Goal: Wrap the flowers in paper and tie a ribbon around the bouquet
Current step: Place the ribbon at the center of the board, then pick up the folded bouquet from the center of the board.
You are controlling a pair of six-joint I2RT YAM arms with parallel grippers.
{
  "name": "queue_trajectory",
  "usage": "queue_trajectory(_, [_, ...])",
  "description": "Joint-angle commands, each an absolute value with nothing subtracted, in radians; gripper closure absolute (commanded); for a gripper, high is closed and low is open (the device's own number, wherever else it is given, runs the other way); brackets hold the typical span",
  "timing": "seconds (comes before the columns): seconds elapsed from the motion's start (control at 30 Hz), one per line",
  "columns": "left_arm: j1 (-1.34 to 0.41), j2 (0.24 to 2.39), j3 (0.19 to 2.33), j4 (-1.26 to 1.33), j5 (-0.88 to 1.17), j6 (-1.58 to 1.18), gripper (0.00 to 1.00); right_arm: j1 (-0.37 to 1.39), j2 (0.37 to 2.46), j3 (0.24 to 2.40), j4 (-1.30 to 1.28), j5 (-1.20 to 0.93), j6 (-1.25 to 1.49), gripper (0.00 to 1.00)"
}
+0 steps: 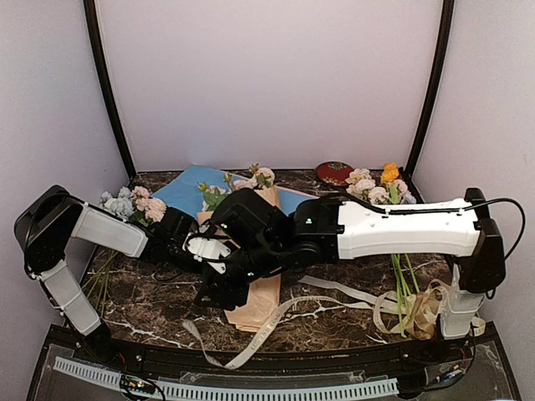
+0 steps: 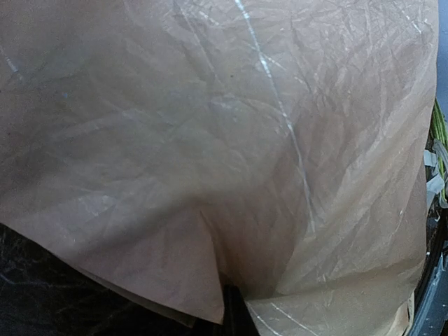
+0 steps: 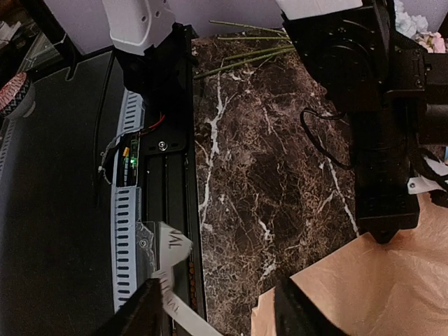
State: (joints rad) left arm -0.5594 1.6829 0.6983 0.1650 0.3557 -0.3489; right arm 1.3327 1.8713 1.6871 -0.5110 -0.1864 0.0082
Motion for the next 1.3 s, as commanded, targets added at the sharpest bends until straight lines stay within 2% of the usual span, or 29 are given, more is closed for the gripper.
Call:
queue_trajectory(0.0, [-0.561,1.715,0.687,0.08,0.333,-0.332,1.0,1.299,1.849,1.674,-0.523,-0.029,0.043,0.23])
queue_trajectory(0.07, [-0.56,1.716,0.689,0.074,0.33,-0.33,1.0,1.278,1.844,1.66,-0.543,0.016,0.117,0.11])
queue_trajectory(0.13, [-0.561,1.71,0.684,0.073,0.322,-0.327,1.0,1.236,1.815,1.606,-0.532,0.05,0.21,0.07])
queue_trajectory(0.3, [-0.561,1.712,0.685,0.078,0.327,-0.33,1.0,1.033,1.74,1.338,-0.398,-0.075,0.585,0.09])
queue_trajectory(0.4, [-0.56,1.711,0.683,0.076,0.327,-0.329,1.0,1.01,1.727,1.192,-0.269,-0.142,0.692,0.05])
queue_trajectory(0.6, [-0.56,1.718,0.68,0.082,0.337,-0.335,1.0,0.994,1.789,1.082,-0.063,-0.289,0.812,0.03])
queue_trajectory(0.83, [-0.561,1.71,0.668,0.087,0.338,-0.339,1.0,0.98,1.853,0.984,0.135,-0.356,0.921,0.08])
queue_trajectory(1.03, [-0.561,1.719,0.67,0.095,0.346,-0.343,1.0,0.98,1.891,0.972,0.162,-0.347,0.929,0.13])
queue_trajectory(1.17, [-0.56,1.723,0.667,0.097,0.342,-0.342,1.0,0.98,1.926,0.991,0.194,-0.366,0.923,0.25])
queue_trajectory(1.27, [-0.56,1.727,0.67,0.1,0.347,-0.347,1.0,0.98,1.951,1.01,0.226,-0.393,0.936,0.39])
